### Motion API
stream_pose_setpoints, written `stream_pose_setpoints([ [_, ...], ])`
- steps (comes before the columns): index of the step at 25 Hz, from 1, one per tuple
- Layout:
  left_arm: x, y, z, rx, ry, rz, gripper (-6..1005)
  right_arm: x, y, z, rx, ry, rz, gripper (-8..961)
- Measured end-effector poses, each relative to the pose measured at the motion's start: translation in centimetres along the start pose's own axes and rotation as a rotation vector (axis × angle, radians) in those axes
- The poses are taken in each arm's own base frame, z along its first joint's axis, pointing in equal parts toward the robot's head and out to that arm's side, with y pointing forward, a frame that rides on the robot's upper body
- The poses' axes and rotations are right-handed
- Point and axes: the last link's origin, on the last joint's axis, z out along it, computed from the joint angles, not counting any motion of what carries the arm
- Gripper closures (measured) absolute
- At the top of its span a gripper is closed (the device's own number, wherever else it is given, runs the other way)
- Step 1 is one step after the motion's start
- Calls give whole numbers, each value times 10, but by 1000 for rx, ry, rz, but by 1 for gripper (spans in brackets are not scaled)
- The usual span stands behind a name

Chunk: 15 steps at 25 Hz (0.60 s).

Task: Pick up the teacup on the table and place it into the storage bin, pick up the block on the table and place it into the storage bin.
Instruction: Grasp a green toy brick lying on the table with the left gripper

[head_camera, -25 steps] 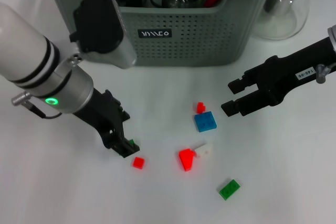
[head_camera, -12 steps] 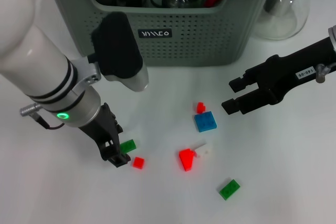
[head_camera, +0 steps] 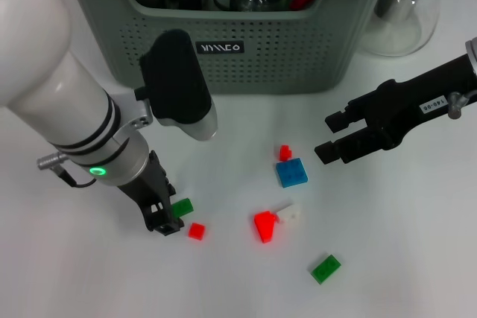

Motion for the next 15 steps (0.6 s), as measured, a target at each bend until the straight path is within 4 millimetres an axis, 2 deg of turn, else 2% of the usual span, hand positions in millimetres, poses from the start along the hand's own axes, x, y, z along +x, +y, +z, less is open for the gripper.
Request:
stream_pose_setpoints([
  [15, 4, 2, 2, 12, 1, 23, 545, 0, -3, -1, 16, -7, 2, 221],
])
